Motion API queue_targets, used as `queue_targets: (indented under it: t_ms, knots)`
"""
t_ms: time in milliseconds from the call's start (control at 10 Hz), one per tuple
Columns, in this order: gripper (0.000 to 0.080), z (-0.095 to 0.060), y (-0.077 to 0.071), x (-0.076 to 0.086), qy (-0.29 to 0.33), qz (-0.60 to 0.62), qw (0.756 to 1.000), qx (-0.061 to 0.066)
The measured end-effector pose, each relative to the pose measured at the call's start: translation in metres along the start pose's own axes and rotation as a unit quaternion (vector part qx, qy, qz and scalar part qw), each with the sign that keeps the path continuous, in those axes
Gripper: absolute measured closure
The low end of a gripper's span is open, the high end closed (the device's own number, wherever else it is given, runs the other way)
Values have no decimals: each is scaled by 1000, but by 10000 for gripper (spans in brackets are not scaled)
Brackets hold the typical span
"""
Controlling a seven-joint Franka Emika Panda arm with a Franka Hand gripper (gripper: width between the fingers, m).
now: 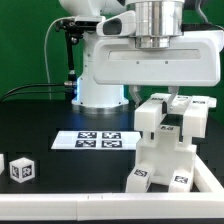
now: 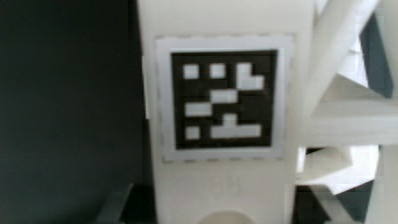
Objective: Assemble chair
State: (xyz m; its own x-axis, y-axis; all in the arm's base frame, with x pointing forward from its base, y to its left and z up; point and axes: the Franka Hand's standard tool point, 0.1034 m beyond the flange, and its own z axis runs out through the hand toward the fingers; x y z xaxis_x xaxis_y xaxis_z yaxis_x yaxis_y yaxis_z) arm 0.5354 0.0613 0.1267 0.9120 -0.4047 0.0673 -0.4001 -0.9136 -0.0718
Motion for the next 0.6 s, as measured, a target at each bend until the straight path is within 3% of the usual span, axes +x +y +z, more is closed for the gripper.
queue_targets:
  t_ms: [300,600]
  knots:
    - [515,-6,15,-20,-15,60,998,19]
    - [515,0,19,-15,-2,42,999,21]
